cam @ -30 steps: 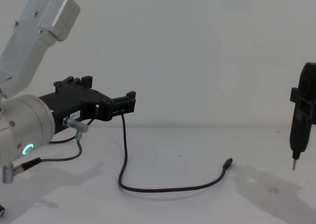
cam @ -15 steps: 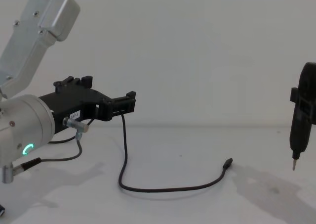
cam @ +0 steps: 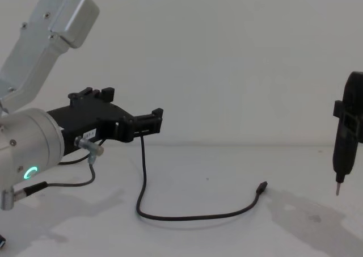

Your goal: Pick up the data cable with the one hand.

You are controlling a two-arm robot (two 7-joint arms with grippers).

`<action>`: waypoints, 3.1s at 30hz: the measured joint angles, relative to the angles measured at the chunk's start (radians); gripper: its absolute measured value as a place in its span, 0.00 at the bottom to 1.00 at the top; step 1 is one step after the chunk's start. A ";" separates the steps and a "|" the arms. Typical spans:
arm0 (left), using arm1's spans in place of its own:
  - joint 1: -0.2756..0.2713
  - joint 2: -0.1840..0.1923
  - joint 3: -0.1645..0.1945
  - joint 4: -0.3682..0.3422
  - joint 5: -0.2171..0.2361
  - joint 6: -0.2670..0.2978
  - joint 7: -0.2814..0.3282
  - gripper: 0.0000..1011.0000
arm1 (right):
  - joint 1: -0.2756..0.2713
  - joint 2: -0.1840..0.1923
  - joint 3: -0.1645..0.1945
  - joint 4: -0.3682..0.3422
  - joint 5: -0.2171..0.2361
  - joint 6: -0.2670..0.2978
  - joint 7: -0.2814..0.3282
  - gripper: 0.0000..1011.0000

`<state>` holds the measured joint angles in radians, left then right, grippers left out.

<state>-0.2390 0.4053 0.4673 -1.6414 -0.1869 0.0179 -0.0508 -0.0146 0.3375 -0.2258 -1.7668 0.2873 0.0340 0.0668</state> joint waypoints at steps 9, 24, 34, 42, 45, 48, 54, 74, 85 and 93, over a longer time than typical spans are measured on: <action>-0.012 0.056 0.022 -0.032 0.006 0.025 -0.098 0.99 | 0.000 0.000 0.000 0.000 0.000 0.000 0.000 0.27; -0.070 0.177 0.062 -0.104 -0.014 0.131 -0.340 0.99 | 0.000 0.000 0.000 0.000 0.000 0.000 0.000 0.27; -0.149 0.227 0.110 -0.136 -0.036 0.268 -0.506 0.99 | 0.000 0.000 0.000 0.000 0.000 0.000 0.000 0.27; -0.202 0.223 0.149 -0.140 -0.043 0.385 -0.562 0.99 | 0.000 0.000 0.000 0.000 0.000 0.000 0.000 0.27; -0.216 0.212 0.160 -0.135 -0.042 0.424 -0.565 0.99 | 0.000 0.000 0.000 0.000 0.000 0.000 0.000 0.27; -0.227 0.197 0.170 -0.127 -0.040 0.454 -0.560 0.99 | 0.000 0.000 0.000 0.000 0.000 0.000 0.000 0.27; -0.247 0.153 0.187 -0.094 -0.022 0.502 -0.529 0.99 | 0.000 0.000 0.000 0.000 0.000 0.000 0.000 0.27; -0.320 0.043 0.263 0.031 0.054 0.573 -0.493 0.99 | 0.000 0.000 0.000 0.000 0.000 0.000 0.000 0.27; -0.348 -0.003 0.295 0.101 0.094 0.569 -0.482 0.99 | 0.000 0.000 0.000 0.000 0.000 0.000 0.000 0.27; -0.357 -0.030 0.301 0.141 0.112 0.559 -0.469 0.99 | 0.000 0.000 0.000 0.000 0.000 0.000 0.000 0.27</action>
<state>-0.5962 0.3757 0.7682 -1.5007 -0.0751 0.5770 -0.5197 -0.0147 0.3375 -0.2259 -1.7668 0.2874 0.0341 0.0668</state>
